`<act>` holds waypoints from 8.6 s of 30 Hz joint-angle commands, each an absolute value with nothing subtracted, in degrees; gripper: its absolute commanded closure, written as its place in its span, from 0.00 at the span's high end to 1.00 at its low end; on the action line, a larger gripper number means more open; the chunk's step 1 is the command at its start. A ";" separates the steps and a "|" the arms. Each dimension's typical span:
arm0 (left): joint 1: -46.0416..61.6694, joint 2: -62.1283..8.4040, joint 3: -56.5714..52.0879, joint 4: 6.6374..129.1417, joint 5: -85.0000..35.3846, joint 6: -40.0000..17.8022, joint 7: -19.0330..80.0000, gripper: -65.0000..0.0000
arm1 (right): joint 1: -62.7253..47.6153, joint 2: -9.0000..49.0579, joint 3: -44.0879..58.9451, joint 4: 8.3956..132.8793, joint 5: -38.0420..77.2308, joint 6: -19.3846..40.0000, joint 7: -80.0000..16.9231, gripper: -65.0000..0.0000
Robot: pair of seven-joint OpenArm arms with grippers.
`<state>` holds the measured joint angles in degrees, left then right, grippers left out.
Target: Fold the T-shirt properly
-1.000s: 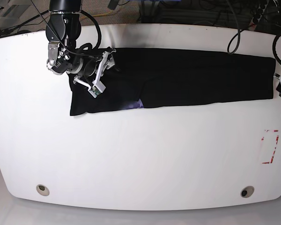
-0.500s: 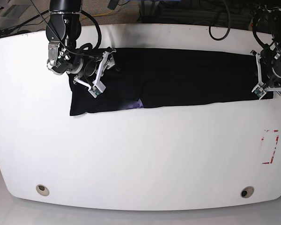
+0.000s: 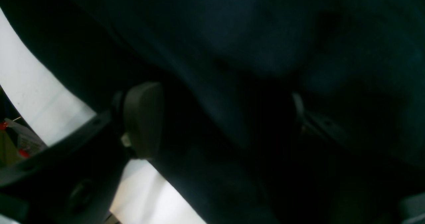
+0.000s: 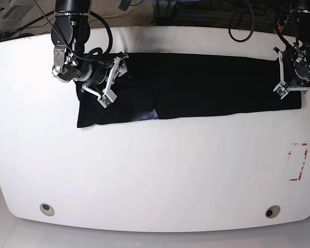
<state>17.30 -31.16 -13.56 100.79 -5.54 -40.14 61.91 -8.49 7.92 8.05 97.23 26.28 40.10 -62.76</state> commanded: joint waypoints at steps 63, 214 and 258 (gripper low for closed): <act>0.75 -42.07 -26.07 80.13 -36.35 -40.00 65.98 0.61 | -8.31 8.22 8.22 97.89 26.42 40.00 -62.73 0.34; 3.65 -34.77 -32.75 59.65 -41.19 -40.00 61.23 0.61 | -10.33 9.71 8.22 94.64 26.77 40.00 -57.71 0.34; 6.64 -15.43 -22.81 112.04 -41.19 -40.00 80.00 0.05 | -10.33 9.63 8.22 94.46 26.77 40.00 -57.71 0.34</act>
<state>7.90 -16.25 -24.05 111.24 -41.60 -39.92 79.94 -10.41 9.30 8.19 94.04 27.86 40.32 -56.12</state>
